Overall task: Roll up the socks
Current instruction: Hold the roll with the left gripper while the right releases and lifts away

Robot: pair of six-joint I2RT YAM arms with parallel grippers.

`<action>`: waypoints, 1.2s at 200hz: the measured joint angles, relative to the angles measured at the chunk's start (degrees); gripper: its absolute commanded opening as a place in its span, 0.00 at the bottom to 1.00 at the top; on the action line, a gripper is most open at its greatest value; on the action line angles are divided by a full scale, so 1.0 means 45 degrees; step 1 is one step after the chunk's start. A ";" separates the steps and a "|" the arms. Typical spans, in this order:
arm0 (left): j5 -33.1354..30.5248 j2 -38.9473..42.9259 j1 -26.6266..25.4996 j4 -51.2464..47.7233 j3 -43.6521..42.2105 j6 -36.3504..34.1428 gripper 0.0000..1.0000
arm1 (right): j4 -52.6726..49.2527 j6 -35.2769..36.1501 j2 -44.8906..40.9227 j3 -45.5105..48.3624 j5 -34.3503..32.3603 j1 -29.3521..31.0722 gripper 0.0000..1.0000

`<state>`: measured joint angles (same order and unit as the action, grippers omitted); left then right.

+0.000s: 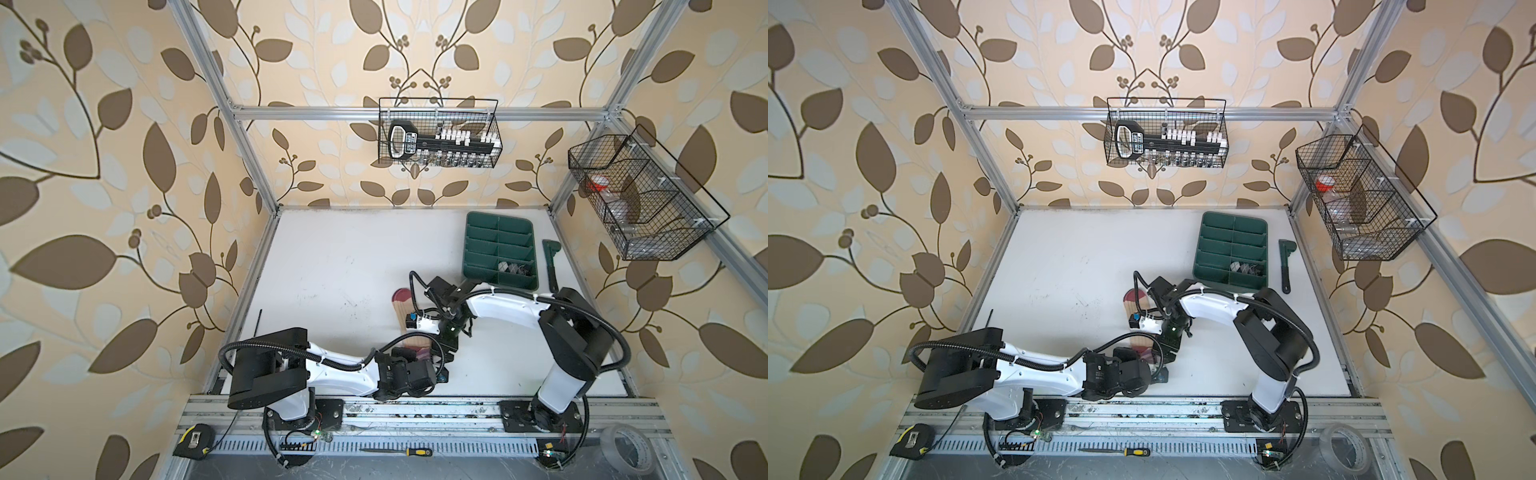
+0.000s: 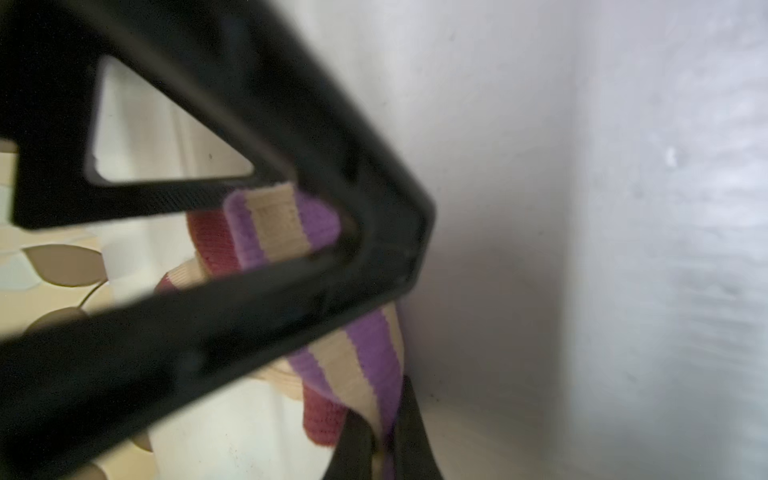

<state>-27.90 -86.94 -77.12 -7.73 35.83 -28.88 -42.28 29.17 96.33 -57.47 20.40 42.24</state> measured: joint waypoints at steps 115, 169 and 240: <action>0.2492 -0.0466 0.0160 0.0588 0.1035 0.2783 0.00 | 0.7053 -0.2987 -1.4129 0.3881 -0.7922 -0.3507 1.00; 0.4843 -0.0034 0.1569 0.1899 0.0316 0.5843 0.00 | 0.6557 -0.1923 -1.4192 0.3944 -0.6042 -0.3677 1.00; 0.9952 -0.0228 0.4299 0.2448 0.0277 0.7033 0.00 | 0.4561 0.4303 -1.5144 0.5197 -0.6154 -0.0510 1.00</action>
<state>16.88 -87.96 -57.78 3.29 37.08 2.76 -21.76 48.53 28.18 -34.09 -7.29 39.94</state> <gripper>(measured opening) 0.075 0.998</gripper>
